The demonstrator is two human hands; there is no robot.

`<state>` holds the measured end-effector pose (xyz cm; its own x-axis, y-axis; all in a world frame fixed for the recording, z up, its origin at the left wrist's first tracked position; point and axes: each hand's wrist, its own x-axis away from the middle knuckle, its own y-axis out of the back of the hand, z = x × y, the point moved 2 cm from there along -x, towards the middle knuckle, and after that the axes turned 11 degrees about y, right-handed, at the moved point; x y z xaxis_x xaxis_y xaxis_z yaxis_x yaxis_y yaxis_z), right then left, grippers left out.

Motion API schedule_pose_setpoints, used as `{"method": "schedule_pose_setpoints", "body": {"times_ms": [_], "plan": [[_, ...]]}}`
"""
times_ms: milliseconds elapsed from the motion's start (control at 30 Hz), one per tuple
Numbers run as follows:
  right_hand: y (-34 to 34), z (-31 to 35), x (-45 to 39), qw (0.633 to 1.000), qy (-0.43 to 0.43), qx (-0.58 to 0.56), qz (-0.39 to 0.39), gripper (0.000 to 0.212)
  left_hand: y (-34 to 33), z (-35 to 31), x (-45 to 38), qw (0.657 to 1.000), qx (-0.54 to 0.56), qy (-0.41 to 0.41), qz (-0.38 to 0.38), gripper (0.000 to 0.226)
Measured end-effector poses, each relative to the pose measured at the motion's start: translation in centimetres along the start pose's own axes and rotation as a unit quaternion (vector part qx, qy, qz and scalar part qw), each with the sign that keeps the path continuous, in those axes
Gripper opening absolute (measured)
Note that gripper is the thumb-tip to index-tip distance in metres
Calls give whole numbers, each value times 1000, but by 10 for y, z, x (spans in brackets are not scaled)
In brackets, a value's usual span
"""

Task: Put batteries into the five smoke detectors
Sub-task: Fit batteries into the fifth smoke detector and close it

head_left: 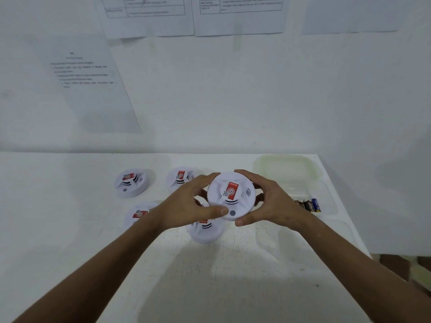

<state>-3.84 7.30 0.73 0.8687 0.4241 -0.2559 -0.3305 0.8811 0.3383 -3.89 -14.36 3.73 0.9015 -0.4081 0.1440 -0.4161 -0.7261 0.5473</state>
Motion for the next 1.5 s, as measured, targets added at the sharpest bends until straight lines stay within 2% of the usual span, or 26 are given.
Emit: {"method": "schedule_pose_setpoints", "body": {"times_ms": [267, 500, 800, 933, 1333, 1500], "plan": [[-6, -5, 0, 998, 19, 54, -39, 99, -14, 10, -7, 998, -11, 13, -65, 68], [-8, -8, 0, 996, 22, 74, -52, 97, -14, 8, -6, 994, -45, 16, -102, 57], [-7, -15, 0, 996, 11, 78, -42, 99, -18, 11, -9, 993, -50, 9, -102, 71], [-6, -18, 0, 996, 14, 75, -37, 100, -17, 12, -8, 994, -50, 6, -102, 64], [-5, -22, -8, 996, 21, 77, -37, 100, -14, 15, -13, 993, -53, 16, -101, 78], [-4, -20, -8, 996, 30, 72, -40, 102, -13, 15, -15, 995, -41, 9, -94, 76]]}}
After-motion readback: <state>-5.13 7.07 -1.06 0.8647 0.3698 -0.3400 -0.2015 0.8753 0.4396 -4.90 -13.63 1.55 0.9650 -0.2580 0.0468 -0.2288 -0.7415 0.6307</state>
